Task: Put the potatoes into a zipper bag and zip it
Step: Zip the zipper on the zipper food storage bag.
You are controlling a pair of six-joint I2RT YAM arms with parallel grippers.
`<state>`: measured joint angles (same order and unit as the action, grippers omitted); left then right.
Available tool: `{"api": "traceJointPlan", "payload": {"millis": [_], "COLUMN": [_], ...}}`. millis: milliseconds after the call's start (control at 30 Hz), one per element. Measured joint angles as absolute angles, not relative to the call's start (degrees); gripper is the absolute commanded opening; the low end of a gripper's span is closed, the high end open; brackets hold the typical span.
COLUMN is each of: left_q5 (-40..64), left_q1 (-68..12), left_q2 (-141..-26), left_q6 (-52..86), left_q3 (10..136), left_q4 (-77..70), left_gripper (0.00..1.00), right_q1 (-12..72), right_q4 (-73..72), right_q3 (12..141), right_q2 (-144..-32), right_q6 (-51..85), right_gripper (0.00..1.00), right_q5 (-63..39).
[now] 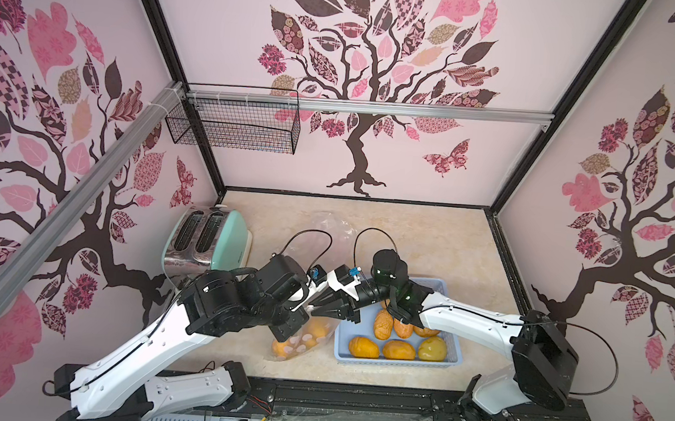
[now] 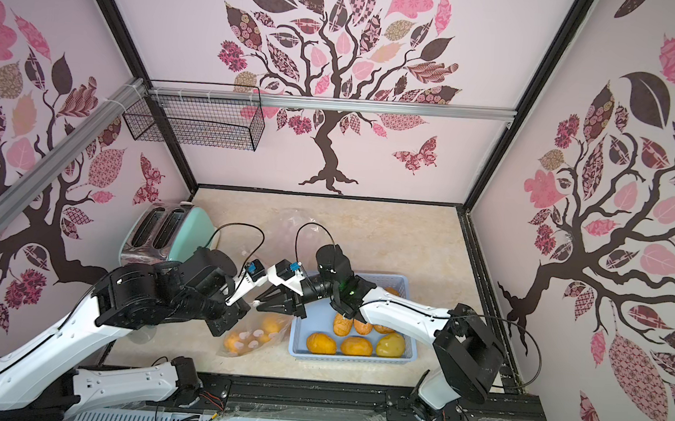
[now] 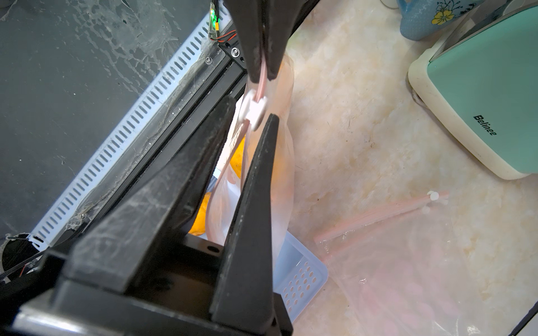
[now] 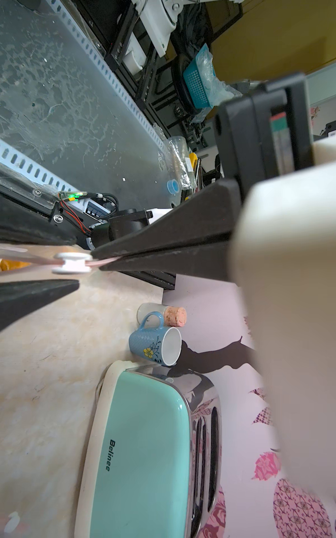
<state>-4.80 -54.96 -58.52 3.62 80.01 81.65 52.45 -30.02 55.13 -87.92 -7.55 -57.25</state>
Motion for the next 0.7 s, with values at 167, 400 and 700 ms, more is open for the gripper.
{"api": "traceJointPlan", "payload": {"millis": [167, 400, 700], "left_q5": [-4.62, -4.64, -4.82], "left_q1": [-54.74, -54.65, -54.63], "left_q2": [-58.61, -58.76, -57.71], "left_q6": [3.7, 4.14, 4.23], "left_q3": [80.01, 79.96, 79.15], "left_q4": [81.62, 81.6, 81.49], "left_gripper": [0.0, 0.0, 0.0], "right_q1": [52.47, 52.49, 52.95], "right_q4": [-30.02, -30.24, -29.36], "right_q3": [55.13, 55.13, 55.16], "right_q2": [-87.92, -87.92, -87.9], "right_q6": [-7.57, -7.46, -8.23], "right_gripper": [0.19, 0.12, 0.08], "right_q5": [-56.73, -56.07, -55.37]}}
